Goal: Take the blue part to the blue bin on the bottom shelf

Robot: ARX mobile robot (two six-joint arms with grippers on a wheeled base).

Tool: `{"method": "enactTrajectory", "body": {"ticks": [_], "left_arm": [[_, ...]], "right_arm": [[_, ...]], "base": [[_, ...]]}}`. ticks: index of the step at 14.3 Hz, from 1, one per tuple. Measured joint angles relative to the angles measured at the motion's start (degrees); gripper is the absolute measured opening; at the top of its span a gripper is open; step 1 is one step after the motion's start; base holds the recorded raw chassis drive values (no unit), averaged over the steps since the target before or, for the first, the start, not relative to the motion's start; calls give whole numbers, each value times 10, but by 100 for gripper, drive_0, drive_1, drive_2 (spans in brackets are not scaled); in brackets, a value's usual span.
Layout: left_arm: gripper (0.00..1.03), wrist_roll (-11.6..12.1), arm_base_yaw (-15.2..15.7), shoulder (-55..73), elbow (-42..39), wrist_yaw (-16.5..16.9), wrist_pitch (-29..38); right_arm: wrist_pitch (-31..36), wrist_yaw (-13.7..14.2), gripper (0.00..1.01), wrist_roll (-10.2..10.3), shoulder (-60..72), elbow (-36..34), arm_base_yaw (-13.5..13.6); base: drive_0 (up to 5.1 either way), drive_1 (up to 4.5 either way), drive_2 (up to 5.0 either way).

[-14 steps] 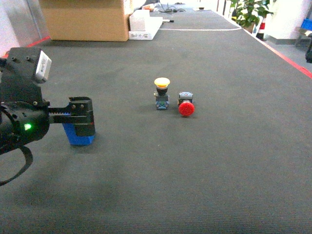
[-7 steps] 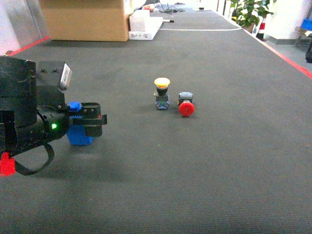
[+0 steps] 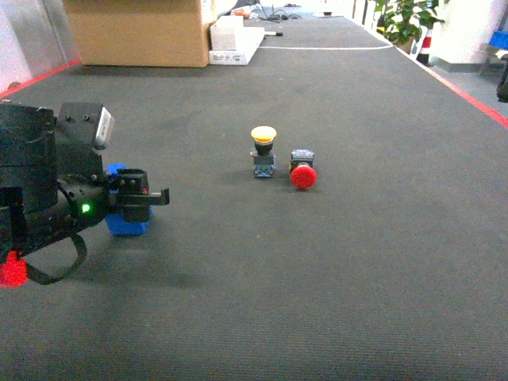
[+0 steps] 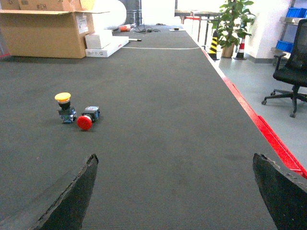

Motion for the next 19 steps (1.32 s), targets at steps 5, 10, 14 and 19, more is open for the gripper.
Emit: {"method": "enactTrajectory", "body": {"ticks": [5, 10, 14, 19], "left_arm": [[45, 13, -35, -313, -212, -21, 16], [45, 12, -106, -739, -299, -113, -188], [45, 9, -108, -821, -310, -130, -243], [45, 17, -128, -842, -309, -164, -243]], "right_arm": [[0, 0, 98, 0, 0, 0, 0], [0, 0, 98, 0, 0, 0, 0], [0, 0, 98, 0, 0, 0, 0], [0, 0, 98, 0, 0, 0, 0]], "base": [[0, 0, 0], [0, 0, 0], [0, 0, 0], [0, 0, 0]]}}
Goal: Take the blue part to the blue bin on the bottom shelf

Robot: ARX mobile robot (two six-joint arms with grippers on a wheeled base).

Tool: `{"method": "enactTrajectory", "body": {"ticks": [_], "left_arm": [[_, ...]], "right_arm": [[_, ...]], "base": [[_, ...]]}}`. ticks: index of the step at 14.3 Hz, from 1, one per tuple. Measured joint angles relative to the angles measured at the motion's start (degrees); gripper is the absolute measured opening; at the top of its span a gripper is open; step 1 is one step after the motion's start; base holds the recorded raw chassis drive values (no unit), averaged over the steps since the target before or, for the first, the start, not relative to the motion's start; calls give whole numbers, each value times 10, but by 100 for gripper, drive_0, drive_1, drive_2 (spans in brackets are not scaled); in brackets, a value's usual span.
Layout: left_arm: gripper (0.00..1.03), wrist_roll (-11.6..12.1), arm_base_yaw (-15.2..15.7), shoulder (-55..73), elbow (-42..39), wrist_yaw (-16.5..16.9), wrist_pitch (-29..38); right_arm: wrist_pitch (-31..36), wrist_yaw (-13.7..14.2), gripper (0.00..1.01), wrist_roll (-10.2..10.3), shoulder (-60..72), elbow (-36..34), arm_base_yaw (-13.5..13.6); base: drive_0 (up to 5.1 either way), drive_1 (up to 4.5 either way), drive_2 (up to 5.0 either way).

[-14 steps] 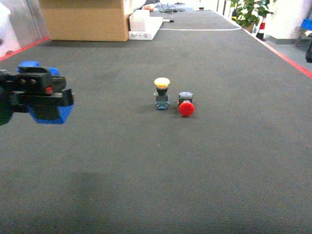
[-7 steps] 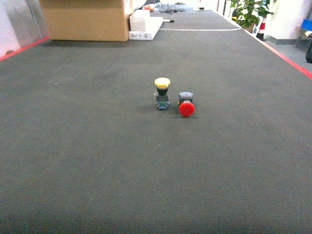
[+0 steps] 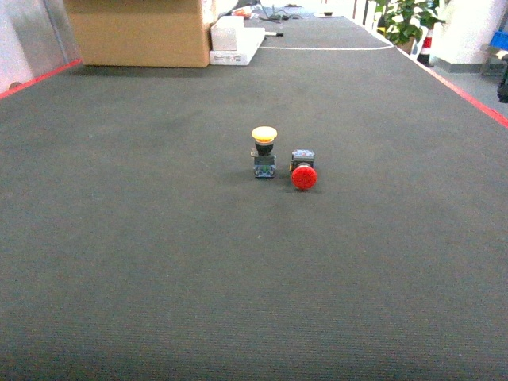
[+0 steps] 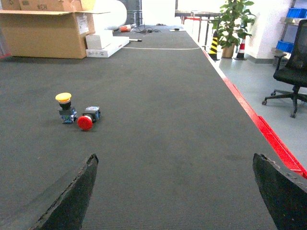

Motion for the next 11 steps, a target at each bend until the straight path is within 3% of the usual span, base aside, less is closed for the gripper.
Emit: {"method": "enactTrajectory", "body": {"ticks": [2, 11], "left_arm": [[45, 10, 0, -5, 0, -2, 1], [45, 11, 0, -5, 0, -2, 1]], "right_arm": [[0, 0, 98, 0, 0, 0, 0], [0, 0, 98, 0, 0, 0, 0]], "base": [[0, 0, 0], [0, 0, 0]]}}
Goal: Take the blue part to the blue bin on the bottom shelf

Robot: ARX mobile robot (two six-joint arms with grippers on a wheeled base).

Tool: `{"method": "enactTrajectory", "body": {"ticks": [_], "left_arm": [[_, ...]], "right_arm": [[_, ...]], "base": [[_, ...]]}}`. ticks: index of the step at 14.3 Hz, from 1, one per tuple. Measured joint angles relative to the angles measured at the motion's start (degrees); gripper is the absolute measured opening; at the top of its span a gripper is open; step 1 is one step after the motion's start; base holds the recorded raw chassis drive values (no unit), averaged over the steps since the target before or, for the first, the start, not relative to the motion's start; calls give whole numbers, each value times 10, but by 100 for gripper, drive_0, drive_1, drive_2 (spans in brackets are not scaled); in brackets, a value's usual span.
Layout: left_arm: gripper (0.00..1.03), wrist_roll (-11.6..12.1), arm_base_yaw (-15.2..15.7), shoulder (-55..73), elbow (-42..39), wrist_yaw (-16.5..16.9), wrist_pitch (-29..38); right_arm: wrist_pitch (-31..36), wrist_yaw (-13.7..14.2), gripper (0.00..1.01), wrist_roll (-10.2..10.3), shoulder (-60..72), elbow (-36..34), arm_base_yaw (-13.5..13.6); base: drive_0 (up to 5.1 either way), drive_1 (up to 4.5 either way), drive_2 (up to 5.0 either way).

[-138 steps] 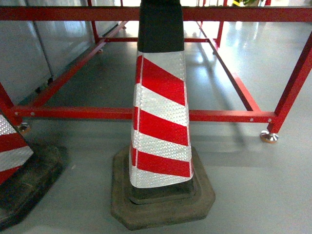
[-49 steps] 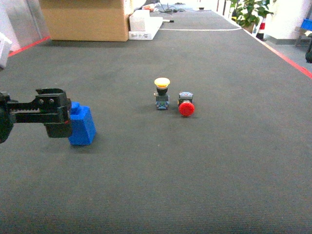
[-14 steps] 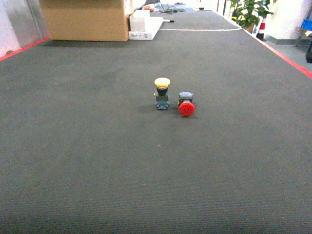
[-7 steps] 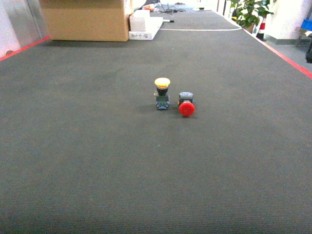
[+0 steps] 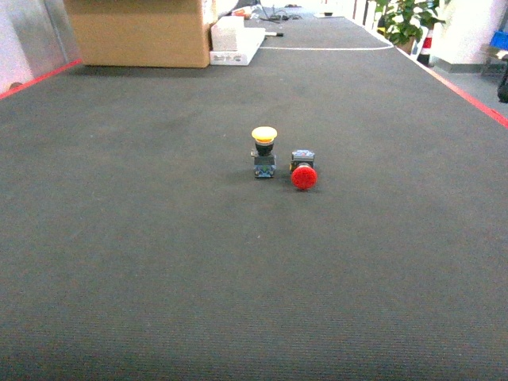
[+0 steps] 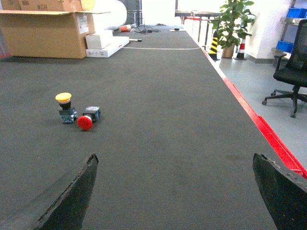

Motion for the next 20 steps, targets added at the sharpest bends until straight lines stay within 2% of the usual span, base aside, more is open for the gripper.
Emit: {"method": "enactTrajectory", "body": {"ticks": [7, 20], "left_arm": [[45, 0, 0, 0, 0, -2, 1], [45, 0, -2, -3, 0, -2, 2]], "right_arm": [[-1, 0, 98, 0, 0, 0, 0], [1, 0, 98, 0, 0, 0, 0]], "base": [[0, 0, 0], [-7, -430, 416]]}}
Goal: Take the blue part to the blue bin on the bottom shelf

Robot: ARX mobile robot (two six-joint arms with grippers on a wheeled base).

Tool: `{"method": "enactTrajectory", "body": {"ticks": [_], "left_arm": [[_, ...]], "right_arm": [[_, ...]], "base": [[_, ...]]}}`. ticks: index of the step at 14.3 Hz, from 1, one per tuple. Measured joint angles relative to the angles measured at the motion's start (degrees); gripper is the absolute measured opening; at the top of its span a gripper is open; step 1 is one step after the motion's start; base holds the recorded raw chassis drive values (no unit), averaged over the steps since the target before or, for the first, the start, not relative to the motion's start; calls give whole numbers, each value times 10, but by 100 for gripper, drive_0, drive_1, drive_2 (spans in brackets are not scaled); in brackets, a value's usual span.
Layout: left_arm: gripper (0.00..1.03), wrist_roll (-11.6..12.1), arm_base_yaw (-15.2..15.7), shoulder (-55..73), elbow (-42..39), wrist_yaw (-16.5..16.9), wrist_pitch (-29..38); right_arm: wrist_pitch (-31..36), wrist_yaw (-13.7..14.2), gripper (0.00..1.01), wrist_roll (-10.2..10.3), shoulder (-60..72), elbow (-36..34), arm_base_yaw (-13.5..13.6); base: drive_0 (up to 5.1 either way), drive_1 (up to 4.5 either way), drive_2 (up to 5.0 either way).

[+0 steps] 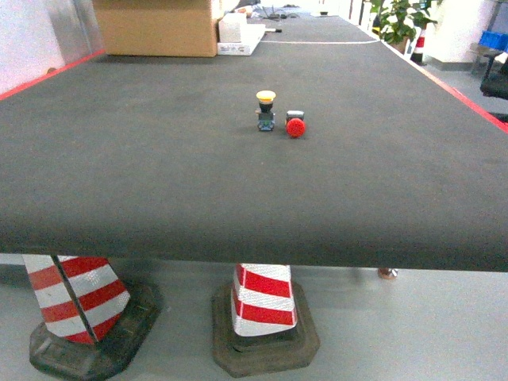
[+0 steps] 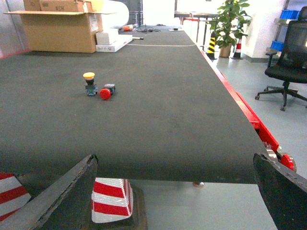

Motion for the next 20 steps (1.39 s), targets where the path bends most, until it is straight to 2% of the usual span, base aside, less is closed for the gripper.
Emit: {"method": "enactTrajectory", "body": {"ticks": [9, 20], "left_arm": [[45, 0, 0, 3, 0, 0, -1], [44, 0, 0, 3, 0, 0, -2]], "right_arm": [[-1, 0, 98, 0, 0, 0, 0], [-1, 0, 98, 0, 0, 0, 0]], "base": [[-7, -430, 416], [-160, -160, -160]]}}
